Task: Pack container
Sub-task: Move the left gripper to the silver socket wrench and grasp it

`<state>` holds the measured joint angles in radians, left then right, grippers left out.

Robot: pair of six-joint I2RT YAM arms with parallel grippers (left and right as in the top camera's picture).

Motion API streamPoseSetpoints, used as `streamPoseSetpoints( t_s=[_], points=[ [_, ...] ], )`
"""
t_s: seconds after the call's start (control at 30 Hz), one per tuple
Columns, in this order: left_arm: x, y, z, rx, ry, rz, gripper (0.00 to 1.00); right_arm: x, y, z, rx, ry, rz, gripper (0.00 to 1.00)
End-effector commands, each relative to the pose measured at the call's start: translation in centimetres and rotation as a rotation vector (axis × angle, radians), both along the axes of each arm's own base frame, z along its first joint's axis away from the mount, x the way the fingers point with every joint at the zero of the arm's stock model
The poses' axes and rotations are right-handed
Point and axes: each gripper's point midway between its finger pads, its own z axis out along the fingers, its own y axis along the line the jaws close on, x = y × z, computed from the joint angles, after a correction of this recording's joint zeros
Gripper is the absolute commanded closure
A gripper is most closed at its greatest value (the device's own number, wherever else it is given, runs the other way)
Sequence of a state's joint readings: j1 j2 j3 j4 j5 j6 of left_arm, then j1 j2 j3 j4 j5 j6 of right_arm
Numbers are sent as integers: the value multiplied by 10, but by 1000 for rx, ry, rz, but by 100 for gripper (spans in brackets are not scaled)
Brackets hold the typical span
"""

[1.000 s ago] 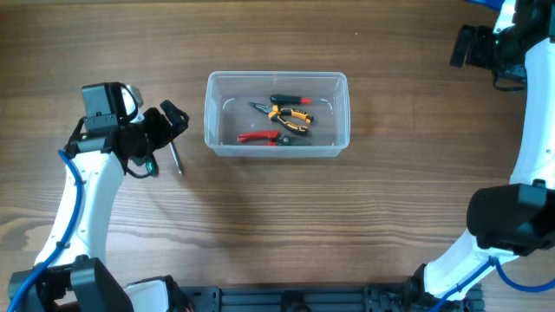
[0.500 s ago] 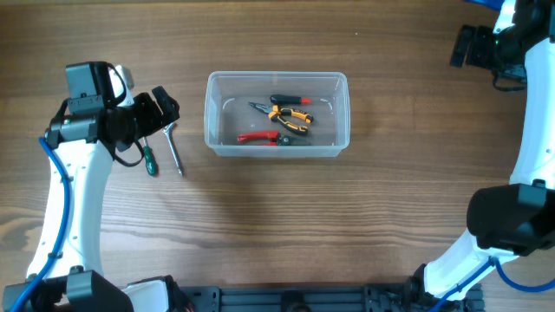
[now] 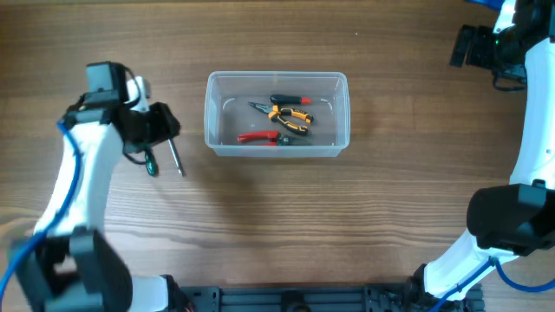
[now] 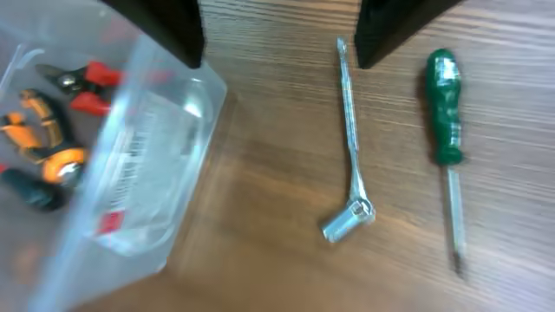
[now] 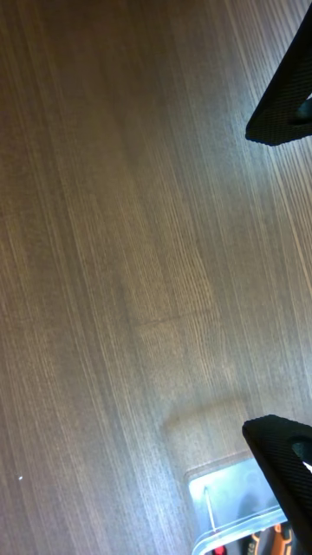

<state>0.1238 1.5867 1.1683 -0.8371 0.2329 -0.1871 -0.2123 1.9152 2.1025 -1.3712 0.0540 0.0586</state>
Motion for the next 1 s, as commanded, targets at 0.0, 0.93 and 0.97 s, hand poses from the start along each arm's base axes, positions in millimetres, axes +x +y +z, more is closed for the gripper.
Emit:
streamPoseSetpoints(
  t_s=[0.0, 0.93, 0.97],
  points=[
    [6, -13, -31, -44, 70, -55, 45, 2, -1, -3, -12, 9, 1, 0],
    [32, -16, -44, -74, 6, -61, 0, 2, -1, -3, -12, 9, 2, 0],
    [31, -12, -45, -55, 13, -55, 0, 2, -1, -3, -12, 9, 2, 0]
  ],
)
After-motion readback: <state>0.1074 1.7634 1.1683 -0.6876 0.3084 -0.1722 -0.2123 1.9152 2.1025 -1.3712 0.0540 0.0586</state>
